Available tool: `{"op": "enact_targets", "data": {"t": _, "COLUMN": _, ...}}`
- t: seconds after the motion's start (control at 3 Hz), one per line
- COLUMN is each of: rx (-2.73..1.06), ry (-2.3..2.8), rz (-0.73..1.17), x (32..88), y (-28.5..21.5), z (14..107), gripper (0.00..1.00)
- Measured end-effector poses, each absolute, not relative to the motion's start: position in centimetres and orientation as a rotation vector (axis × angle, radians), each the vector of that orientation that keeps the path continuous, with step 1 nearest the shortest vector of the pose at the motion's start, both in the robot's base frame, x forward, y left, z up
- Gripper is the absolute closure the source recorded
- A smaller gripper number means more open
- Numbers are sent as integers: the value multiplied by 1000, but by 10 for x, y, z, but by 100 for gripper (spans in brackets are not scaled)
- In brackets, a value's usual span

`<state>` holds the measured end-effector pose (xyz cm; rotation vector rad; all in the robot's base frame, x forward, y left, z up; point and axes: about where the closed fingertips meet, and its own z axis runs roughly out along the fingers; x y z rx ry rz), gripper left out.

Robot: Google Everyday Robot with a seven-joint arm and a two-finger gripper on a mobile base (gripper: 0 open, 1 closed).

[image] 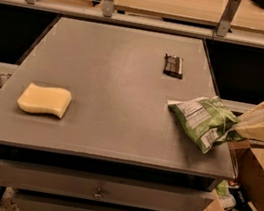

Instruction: Move green jalapeno chip bag near rxbar chocolate

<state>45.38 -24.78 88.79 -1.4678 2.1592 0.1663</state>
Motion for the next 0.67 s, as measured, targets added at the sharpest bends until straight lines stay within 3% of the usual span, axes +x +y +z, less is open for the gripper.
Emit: {"op": "enact_targets", "data": {"t": 0.67, "rx": -1375, "ry": 2013, "rz": 72, "x": 500, "y": -255, "z": 920, "gripper": 100}}
